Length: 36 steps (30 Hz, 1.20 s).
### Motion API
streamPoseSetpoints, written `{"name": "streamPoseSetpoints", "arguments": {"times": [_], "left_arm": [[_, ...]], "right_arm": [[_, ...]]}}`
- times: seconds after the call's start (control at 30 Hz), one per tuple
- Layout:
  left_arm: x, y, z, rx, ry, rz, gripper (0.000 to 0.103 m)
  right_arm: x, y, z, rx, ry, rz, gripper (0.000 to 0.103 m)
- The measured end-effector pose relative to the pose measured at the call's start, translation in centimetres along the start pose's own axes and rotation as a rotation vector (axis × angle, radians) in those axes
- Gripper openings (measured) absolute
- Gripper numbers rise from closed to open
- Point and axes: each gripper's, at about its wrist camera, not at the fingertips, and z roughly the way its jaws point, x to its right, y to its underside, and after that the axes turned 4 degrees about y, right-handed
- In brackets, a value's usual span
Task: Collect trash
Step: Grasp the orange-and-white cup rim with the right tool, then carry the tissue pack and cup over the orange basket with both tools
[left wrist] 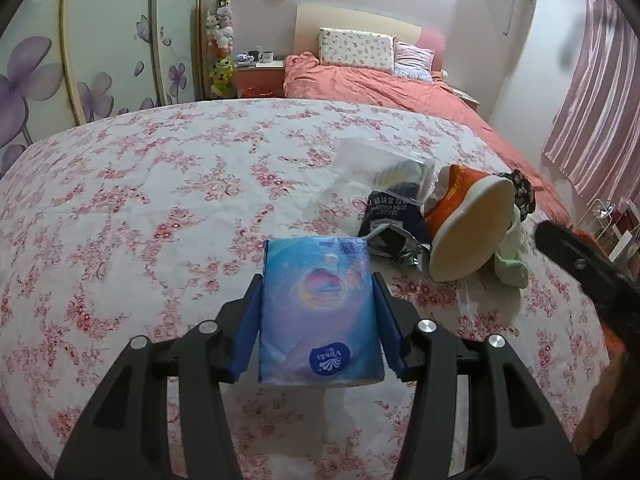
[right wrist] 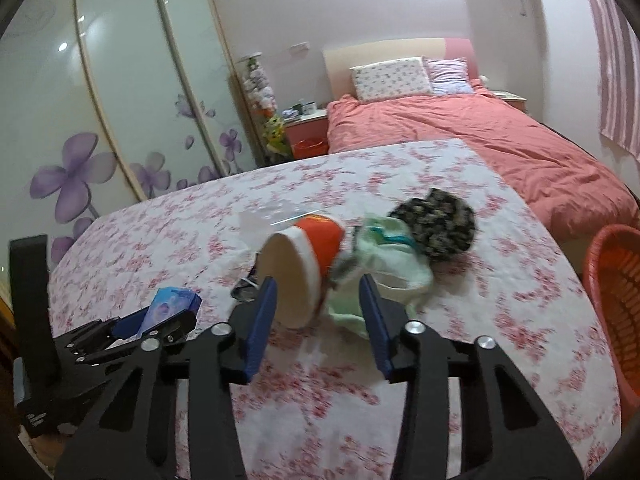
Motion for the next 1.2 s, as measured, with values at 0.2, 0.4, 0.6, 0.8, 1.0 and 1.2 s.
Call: {"name": "streamPoseSetpoints", "arguments": {"times": [0.2, 0.4, 0.6, 0.8, 1.0, 1.2], "left_arm": [[-0.7, -0.3, -0.7, 0.011, 0.004, -0.014, 0.051], [-1.2, -0.5, -0.8, 0.015, 0.002, -0.025, 0.051], [-1.3, -0.8, -1.4, 0.031, 0.005, -0.028, 0.051], [-0.5, -1.1, -2.5, 0.048, 0.021, -0.026, 0.051], [1.6, -1.4, -3.9, 0.076, 0.05, 0.003, 0.051], [4.4, -1.7, -4.9, 0.1, 0.097, 0.041, 0.051]], "right_arm": [[-1.4, -0.6, 1.9, -0.008, 0.025, -0.041, 0.025], [-1.8, -1.1, 3.4, -0.009, 0.066, -0.06, 0.008], [-1.4, -1.2, 2.0, 0.033, 0.04, -0.051, 0.004], [-0.4, -1.6, -0.7, 0.095, 0.031, -0.023, 0.004], [1.5, -1.9, -4.0, 0.174, 0.059, 0.005, 0.004], [5.0, -2.1, -7.2, 0.245, 0.115, 0.066, 0.004]]}}
